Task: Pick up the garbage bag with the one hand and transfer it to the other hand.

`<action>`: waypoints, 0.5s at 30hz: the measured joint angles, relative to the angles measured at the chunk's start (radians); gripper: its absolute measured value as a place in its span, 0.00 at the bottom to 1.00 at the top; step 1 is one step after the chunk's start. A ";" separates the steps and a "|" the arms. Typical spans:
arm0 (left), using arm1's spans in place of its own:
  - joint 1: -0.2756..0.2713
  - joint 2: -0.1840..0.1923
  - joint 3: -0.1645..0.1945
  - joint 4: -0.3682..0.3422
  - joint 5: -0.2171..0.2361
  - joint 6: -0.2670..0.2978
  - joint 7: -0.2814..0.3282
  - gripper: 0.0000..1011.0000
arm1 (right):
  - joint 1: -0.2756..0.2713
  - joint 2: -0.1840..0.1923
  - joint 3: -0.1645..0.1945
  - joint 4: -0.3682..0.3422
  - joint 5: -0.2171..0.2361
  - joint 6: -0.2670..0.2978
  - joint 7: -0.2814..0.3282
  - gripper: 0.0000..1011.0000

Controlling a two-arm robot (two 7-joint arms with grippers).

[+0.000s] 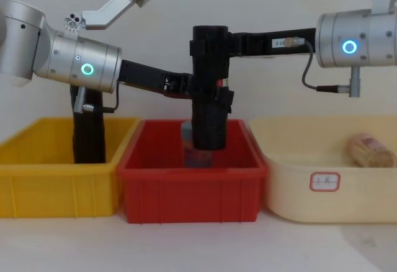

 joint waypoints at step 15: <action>0.000 0.000 0.000 0.000 0.000 0.000 0.000 0.40 | 0.003 0.000 -0.020 0.005 -0.023 -0.046 -0.033 0.99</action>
